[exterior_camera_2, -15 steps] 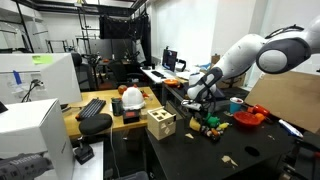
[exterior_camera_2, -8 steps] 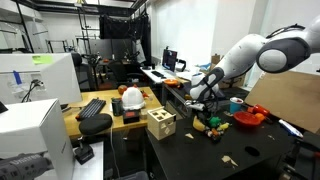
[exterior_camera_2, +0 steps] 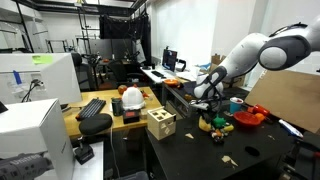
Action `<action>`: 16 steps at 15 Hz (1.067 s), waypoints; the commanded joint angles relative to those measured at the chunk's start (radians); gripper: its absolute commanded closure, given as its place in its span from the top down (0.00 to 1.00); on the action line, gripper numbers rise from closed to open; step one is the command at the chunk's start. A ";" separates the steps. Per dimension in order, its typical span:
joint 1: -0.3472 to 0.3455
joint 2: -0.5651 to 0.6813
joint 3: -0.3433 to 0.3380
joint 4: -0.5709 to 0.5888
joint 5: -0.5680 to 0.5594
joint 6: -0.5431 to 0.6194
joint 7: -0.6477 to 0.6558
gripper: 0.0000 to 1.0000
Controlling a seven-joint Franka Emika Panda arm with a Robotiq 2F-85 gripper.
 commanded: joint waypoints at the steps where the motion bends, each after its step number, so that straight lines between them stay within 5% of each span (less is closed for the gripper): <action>1: -0.026 -0.037 0.020 -0.047 -0.011 -0.037 0.036 0.50; 16: -0.057 0.001 0.146 0.159 0.009 -0.021 0.012 0.50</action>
